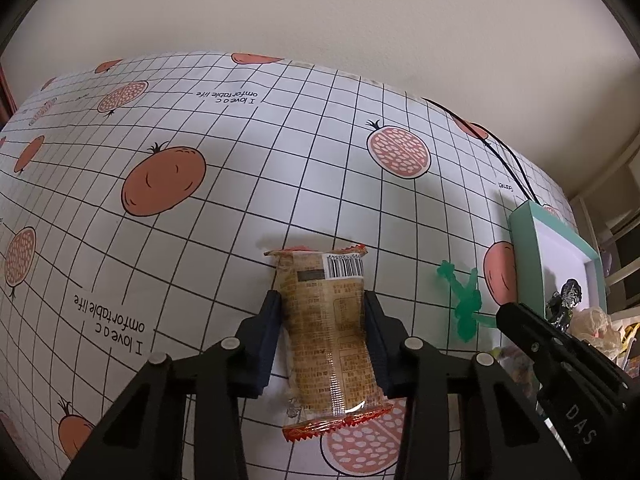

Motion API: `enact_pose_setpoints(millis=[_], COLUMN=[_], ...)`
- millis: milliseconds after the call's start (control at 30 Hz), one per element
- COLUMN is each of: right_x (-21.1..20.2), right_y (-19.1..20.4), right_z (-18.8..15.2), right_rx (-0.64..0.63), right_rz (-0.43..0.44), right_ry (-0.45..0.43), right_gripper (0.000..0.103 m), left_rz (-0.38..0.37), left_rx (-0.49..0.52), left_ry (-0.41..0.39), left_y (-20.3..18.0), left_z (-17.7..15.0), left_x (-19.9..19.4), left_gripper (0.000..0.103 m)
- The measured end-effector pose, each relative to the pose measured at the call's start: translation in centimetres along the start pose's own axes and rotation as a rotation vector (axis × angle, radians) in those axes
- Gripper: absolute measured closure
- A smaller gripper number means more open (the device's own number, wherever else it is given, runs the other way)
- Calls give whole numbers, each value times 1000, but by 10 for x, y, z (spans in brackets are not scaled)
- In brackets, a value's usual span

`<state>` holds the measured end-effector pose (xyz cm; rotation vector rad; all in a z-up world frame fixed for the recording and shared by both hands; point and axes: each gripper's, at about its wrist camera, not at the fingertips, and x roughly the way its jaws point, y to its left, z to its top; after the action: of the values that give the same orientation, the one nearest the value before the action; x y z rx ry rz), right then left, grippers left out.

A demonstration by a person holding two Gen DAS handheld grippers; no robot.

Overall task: Organize objects
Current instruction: 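Grasp the wafer snack packet with the left tool while the right tool grasps the green toy, then carry the snack packet and green toy over the white tray with both tools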

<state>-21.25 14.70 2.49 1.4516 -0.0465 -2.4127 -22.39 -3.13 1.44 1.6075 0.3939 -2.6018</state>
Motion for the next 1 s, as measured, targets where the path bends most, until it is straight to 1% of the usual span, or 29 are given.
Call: enact_pose_setpoints(millis=[133, 567, 867, 1000], right_x=[-3, -28, -52, -63], right_y=[1, 7, 10, 9], right_z=[1, 1, -3, -8], right_rx=[4, 4, 7, 8], right_rz=[3, 17, 13, -2], right_ry=[-7, -47, -72, -82], right_gripper=[92, 93, 93, 93], left_rz=[-4, 5, -14, -25], left_rx=[-11, -35, -4, 8], left_ry=[-5, -38, -61, -69], left_y=[-1, 3, -8, -13], left_z=[0, -4, -9, -10], left_x=[-3, -28, -52, -61], left_gripper=[64, 64, 64, 64])
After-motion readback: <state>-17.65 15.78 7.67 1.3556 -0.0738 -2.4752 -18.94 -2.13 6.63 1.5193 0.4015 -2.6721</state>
